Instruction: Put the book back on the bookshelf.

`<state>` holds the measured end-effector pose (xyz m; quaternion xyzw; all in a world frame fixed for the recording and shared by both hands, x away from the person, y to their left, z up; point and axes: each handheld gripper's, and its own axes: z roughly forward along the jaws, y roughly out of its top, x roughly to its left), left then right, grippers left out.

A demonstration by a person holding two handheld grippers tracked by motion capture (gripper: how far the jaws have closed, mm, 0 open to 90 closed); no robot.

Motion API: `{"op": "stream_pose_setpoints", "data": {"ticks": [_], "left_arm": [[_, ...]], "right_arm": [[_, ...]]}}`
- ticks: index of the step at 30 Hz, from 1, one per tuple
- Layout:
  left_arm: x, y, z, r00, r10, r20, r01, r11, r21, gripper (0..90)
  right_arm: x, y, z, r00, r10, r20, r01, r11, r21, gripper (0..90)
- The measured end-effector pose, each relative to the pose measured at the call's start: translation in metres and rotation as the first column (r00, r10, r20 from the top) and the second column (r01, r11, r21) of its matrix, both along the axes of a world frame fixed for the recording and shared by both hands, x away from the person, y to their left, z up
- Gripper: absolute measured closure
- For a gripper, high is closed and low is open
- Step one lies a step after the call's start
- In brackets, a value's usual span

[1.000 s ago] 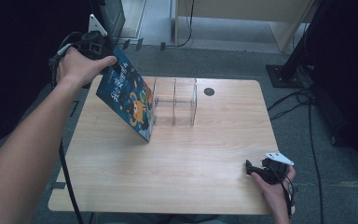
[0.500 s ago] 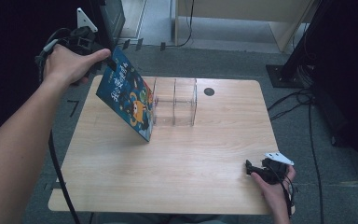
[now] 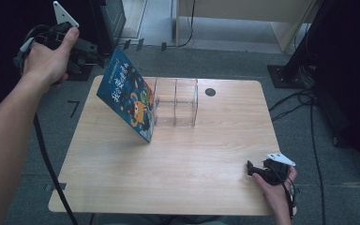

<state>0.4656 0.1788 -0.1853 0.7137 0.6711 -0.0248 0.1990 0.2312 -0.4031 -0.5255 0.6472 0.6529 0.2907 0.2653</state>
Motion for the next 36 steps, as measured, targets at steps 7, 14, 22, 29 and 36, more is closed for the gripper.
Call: {"op": "stream_pose_setpoints", "data": {"ticks": [7,14,22,29,36], "left_arm": [[-0.007,0.018,0.007,0.9992,0.036,0.018,-0.036,0.9993,-0.003,9.5],[-0.013,0.038,0.011,0.9977,0.058,0.035,-0.058,0.9983,-0.003,9.5],[-0.017,0.05,0.0,0.9969,0.073,0.029,-0.073,0.9973,0.006,9.5],[-0.017,0.055,-0.025,0.9968,0.078,0.012,-0.078,0.9969,0.0,9.5],[-0.019,0.057,-0.051,0.9978,0.066,-0.007,-0.066,0.9978,-0.005,9.7]], "right_arm": [[0.0,0.0,0.0,1.0,0.0,0.0,0.0,1.0,-0.001,6.5],[0.0,0.0,0.0,1.0,0.0,0.0,0.0,1.0,-0.001,6.5],[0.0,0.0,0.0,1.0,0.0,0.001,0.0,1.0,-0.001,6.5],[0.0,0.0,0.0,1.0,-0.001,0.001,0.001,1.0,-0.001,6.5],[0.0,0.0,0.0,1.0,0.0,0.001,0.0,1.0,-0.002,6.5]]}}
